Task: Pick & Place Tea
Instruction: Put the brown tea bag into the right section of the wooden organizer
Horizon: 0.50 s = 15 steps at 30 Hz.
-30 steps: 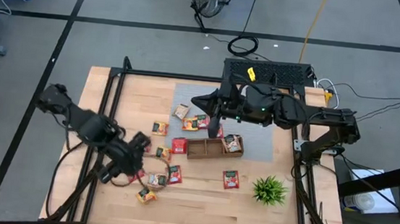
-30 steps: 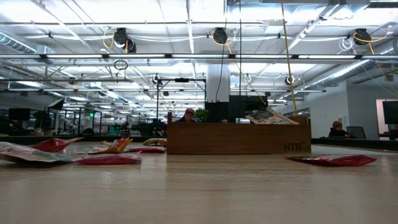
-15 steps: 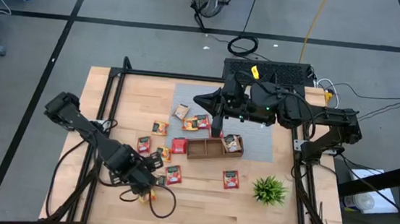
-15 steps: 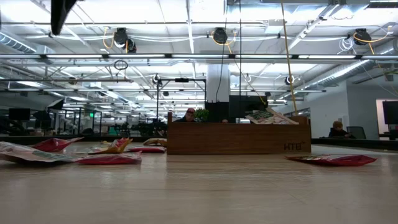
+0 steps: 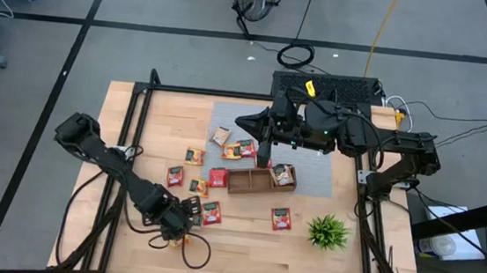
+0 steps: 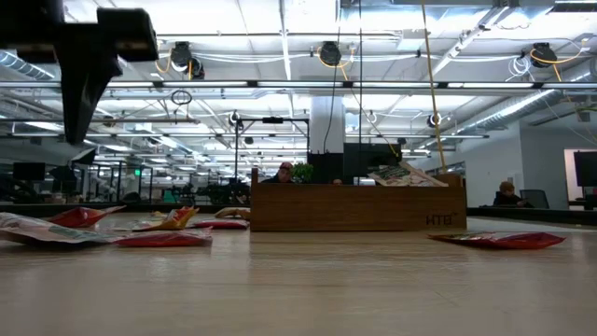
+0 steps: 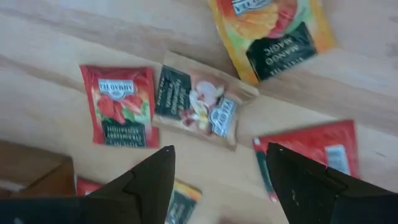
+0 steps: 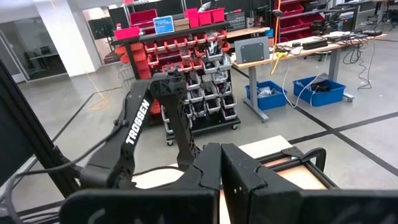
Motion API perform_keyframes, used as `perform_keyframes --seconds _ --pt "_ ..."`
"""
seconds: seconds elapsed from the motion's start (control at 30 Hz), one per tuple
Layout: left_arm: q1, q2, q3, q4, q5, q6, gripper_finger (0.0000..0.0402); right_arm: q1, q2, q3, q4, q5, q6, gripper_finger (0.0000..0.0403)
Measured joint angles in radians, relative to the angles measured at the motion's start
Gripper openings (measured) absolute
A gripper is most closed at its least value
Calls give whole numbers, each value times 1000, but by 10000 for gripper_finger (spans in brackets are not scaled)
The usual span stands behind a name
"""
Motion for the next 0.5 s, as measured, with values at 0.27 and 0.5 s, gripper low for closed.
perform_keyframes --seconds 0.27,0.5 --pt "0 0 -93 149 47 25 253 0 0 0 -3 0 0 0" --pt "7 11 -158 267 60 37 253 0 0 0 -3 0 0 0"
